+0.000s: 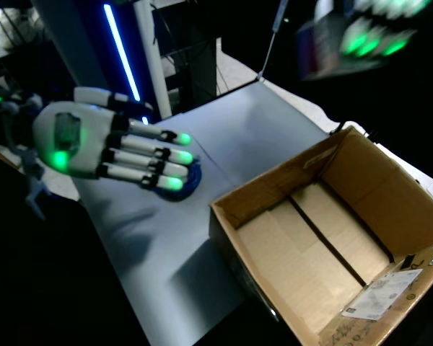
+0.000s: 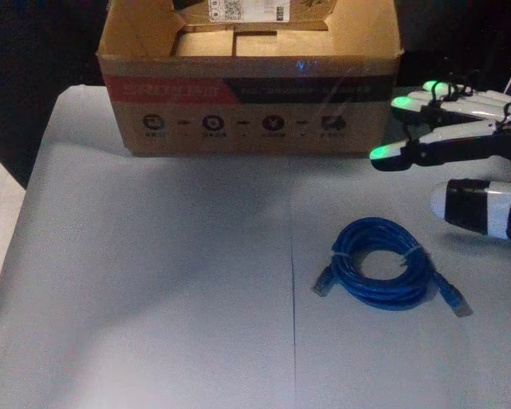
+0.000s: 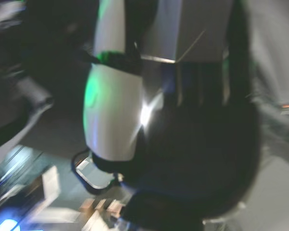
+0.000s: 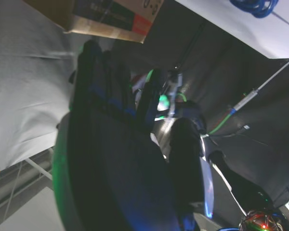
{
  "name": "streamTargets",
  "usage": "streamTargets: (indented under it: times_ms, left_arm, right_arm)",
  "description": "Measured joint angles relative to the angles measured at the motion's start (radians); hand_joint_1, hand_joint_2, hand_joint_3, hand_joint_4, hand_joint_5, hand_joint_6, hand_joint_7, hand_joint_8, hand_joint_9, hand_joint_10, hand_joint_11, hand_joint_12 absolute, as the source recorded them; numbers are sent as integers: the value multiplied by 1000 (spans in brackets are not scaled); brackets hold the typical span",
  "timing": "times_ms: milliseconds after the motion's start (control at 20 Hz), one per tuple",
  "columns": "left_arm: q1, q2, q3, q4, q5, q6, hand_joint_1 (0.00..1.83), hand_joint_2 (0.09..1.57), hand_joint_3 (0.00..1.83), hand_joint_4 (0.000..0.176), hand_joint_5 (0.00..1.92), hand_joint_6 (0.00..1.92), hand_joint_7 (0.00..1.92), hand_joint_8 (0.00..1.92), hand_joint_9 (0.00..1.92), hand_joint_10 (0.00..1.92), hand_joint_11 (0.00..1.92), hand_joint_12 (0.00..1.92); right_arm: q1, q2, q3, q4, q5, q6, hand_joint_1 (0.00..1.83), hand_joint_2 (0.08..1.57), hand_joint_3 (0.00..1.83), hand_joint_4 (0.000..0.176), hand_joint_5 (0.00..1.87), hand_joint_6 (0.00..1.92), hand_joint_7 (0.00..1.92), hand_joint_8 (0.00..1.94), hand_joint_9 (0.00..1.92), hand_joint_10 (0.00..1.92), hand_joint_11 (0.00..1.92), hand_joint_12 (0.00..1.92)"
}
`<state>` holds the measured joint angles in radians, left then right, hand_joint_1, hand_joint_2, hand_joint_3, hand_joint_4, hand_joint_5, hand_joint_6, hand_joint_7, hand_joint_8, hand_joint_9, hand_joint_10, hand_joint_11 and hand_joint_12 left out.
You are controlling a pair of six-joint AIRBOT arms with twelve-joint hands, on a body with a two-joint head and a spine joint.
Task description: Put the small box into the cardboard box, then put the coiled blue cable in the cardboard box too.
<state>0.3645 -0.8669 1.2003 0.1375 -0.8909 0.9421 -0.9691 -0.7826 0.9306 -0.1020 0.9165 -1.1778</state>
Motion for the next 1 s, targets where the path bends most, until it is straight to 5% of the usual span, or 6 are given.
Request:
streamTargets:
  times_ms: [200, 300, 650, 700, 800, 1000]
  left_arm:
    - [-73, -181, 150, 11, 162, -2, 1262, 1091, 0, 0, 1104, 749, 982, 1056, 869, 853, 652, 1377]
    - [-72, -266, 226, -29, 239, -4, 1249, 1098, 1, 0, 1171, 430, 897, 1352, 770, 1518, 662, 1882]
    - [-65, -426, 406, -14, 386, -141, 1201, 1127, 6, 25, 900, 1055, 997, 1008, 1026, 106, 664, 1052]
    - [-65, -427, 406, -13, 392, -142, 932, 965, 0, 33, 616, 181, 685, 128, 737, 7, 386, 1008]
    - [-65, -426, 408, -13, 394, -142, 734, 913, 0, 163, 377, 2, 312, 1, 344, 0, 36, 765]
    - [-66, -420, 410, -9, 392, -142, 567, 867, 0, 176, 0, 0, 0, 0, 36, 0, 0, 268]
  right_arm:
    - [1, -24, 25, -2, -3, 14, 0, 1438, 3, 142, 208, 2, 178, 5, 78, 0, 18, 21]
    - [7, -35, 48, -26, 2, 66, 0, 1436, 1, 140, 215, 4, 191, 7, 88, 4, 29, 27]
    - [25, -51, 67, -56, -2, 86, 0, 1434, 1, 116, 272, 9, 210, 8, 122, 13, 25, 30]
    - [25, -51, 67, -58, 0, 87, 0, 1432, 0, 127, 263, 3, 209, 6, 129, 13, 22, 30]
    - [25, -51, 69, -55, -2, 95, 0, 1438, 2, 118, 261, 2, 205, 3, 130, 11, 16, 29]
    - [25, -61, 71, -58, -1, 100, 0, 1441, 0, 118, 270, 1, 202, 0, 130, 3, 37, 44]
